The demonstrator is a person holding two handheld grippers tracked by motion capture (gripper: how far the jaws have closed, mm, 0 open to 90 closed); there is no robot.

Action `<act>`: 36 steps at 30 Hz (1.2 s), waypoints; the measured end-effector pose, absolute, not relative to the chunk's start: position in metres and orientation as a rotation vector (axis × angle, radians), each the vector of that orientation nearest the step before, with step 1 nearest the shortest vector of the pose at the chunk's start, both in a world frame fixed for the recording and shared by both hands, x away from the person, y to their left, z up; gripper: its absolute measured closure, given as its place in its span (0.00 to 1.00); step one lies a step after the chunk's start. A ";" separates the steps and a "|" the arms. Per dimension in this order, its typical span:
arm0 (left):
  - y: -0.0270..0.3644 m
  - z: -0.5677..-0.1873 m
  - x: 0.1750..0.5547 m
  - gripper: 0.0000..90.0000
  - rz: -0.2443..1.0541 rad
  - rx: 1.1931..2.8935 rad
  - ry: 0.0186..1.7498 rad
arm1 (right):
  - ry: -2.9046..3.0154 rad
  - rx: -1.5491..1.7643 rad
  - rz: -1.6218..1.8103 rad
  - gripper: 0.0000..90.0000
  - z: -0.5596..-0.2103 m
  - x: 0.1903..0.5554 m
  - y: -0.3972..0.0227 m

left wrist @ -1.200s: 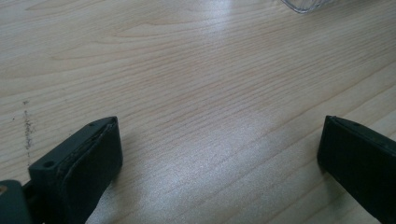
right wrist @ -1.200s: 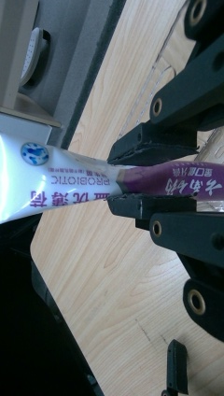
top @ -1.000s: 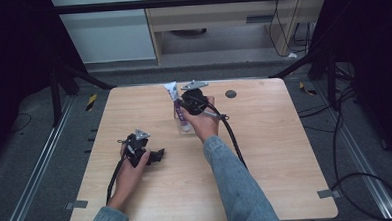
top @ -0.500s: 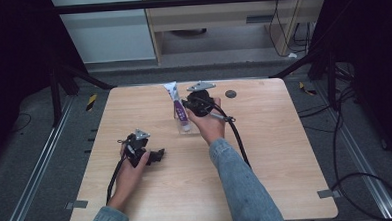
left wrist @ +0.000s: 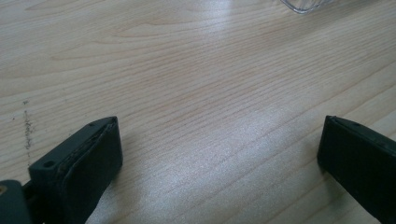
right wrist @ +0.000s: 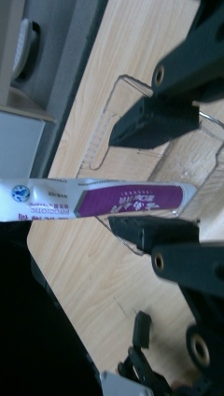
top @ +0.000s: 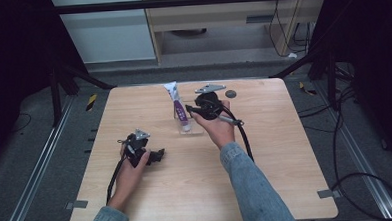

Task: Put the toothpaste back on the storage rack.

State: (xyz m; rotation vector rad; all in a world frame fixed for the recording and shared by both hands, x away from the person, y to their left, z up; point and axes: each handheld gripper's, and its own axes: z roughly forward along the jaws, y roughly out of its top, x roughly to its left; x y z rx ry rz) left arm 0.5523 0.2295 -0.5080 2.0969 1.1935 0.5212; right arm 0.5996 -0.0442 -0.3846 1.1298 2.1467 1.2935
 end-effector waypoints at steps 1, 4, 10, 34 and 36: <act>0.229 -0.508 0.552 0.00 0.521 2.097 1.194 | 2.156 1.127 1.295 0.52 -0.385 0.599 -0.045; 0.230 -0.508 0.552 0.00 0.521 2.097 1.194 | 2.179 1.121 1.301 0.43 -0.383 0.596 -0.046; 0.230 -0.508 0.552 0.00 0.521 2.097 1.193 | 2.190 1.115 1.338 0.25 -0.379 0.594 -0.051; 0.229 -0.508 0.552 0.00 0.521 2.095 1.196 | 2.199 1.089 1.118 0.16 -0.382 0.574 -0.099; 0.229 -0.508 0.552 0.00 0.521 2.095 1.196 | 2.200 1.093 1.117 0.16 -0.382 0.571 -0.105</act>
